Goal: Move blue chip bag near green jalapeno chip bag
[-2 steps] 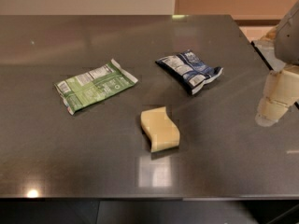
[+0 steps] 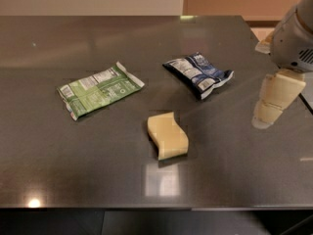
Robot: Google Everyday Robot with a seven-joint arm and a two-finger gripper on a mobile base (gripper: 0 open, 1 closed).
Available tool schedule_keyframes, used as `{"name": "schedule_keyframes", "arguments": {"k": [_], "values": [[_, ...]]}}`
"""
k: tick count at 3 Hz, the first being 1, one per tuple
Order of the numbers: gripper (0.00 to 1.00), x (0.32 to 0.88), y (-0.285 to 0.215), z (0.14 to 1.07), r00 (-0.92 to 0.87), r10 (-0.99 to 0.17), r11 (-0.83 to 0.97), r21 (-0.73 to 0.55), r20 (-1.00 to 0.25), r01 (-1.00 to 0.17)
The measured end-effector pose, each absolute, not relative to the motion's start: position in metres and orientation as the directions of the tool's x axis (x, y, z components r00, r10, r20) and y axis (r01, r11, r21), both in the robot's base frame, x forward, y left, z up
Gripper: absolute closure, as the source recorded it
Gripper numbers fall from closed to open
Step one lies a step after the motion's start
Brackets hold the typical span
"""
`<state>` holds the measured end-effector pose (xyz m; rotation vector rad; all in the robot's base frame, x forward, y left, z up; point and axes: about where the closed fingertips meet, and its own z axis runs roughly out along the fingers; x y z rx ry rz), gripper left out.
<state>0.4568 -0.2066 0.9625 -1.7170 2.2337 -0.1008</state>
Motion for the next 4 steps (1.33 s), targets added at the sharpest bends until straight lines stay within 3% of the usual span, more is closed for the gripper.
{"name": "schedule_keyframes", "arguments": {"k": [4], "values": [[0.0, 0.577, -0.177, 0.902, -0.3, -0.89, 0.399, -0.271, -0.342, -0.876]]}}
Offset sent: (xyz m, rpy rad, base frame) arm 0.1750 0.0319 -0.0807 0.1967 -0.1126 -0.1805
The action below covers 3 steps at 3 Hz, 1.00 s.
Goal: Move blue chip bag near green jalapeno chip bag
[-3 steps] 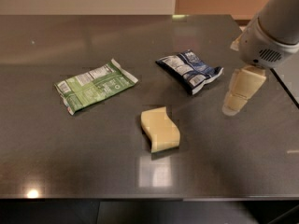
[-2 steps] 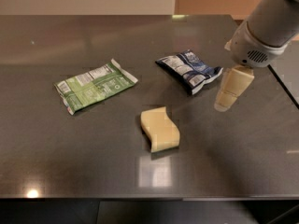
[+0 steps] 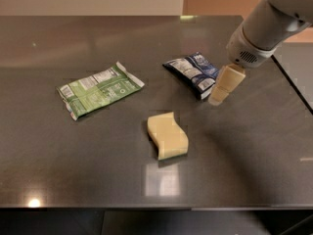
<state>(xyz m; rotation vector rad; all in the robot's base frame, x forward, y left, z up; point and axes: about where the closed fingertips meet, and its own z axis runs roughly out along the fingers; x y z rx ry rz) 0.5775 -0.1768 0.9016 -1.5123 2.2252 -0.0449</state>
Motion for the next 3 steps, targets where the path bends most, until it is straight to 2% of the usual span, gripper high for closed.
{"name": "schedule_keyframes", "arguments": {"k": [2, 3], "values": [[0.0, 0.668, -0.188, 0.871, -0.276, -0.875, 0.402, -0.281, -0.397, -0.872], [0.0, 0.688, -0.193, 0.863, -0.261, -0.883, 0.384, -0.278, -0.391, -0.881]]}}
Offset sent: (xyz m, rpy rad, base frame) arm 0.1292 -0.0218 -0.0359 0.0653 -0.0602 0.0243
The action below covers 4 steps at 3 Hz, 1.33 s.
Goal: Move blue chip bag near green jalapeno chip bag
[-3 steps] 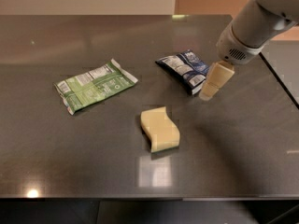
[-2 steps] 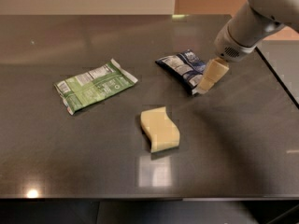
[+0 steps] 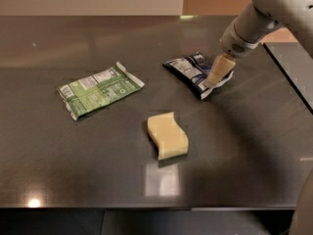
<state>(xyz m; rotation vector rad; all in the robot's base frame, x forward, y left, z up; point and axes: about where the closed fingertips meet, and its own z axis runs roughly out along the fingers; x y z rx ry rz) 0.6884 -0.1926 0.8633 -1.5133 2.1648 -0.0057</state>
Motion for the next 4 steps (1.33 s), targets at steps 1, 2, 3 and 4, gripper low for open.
{"name": "schedule_keyframes", "arguments": {"k": [1, 2, 3, 4], "values": [[0.0, 0.691, -0.189, 0.855, -0.235, -0.891, 0.348, -0.254, -0.388, -0.902], [0.0, 0.682, -0.179, 0.853, -0.191, -0.9, 0.295, -0.228, -0.391, -0.928], [0.0, 0.668, -0.169, 0.85, -0.143, -0.911, 0.234, -0.197, -0.387, -0.952], [0.0, 0.657, -0.163, 0.84, -0.114, -0.923, 0.188, -0.172, -0.368, -0.967]]}}
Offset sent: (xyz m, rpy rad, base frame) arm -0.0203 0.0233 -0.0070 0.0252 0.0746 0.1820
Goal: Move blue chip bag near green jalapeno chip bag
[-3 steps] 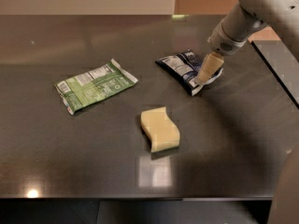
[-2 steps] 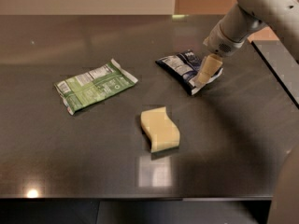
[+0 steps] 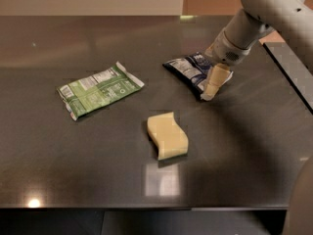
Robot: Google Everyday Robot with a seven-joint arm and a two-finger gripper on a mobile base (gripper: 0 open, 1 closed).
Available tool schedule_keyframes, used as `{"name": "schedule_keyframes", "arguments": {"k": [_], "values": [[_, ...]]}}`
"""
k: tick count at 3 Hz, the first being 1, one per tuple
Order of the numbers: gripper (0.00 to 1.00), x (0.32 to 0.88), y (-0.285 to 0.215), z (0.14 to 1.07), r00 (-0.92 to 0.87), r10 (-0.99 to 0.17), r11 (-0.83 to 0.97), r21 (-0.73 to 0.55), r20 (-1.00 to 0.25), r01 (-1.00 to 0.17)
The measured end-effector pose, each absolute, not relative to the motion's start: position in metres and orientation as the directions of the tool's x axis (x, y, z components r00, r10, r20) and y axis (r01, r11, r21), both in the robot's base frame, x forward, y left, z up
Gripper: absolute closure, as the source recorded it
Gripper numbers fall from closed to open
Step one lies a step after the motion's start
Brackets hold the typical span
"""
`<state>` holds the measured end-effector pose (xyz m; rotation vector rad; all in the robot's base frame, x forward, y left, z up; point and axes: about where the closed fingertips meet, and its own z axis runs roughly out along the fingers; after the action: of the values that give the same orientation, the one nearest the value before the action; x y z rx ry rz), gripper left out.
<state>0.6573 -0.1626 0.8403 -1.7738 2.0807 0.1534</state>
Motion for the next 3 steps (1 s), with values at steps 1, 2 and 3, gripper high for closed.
{"name": "schedule_keyframes", "arguments": {"k": [1, 2, 3], "values": [[0.16, 0.6538, -0.1601, 0.8293, -0.103, -0.935, 0.165, -0.159, -0.34, -0.974], [0.39, 0.655, -0.1574, 0.8244, -0.095, -0.939, 0.154, -0.156, -0.329, -0.976], [0.62, 0.655, -0.1574, 0.8287, -0.095, -0.939, 0.154, -0.156, -0.33, -0.976]]}}
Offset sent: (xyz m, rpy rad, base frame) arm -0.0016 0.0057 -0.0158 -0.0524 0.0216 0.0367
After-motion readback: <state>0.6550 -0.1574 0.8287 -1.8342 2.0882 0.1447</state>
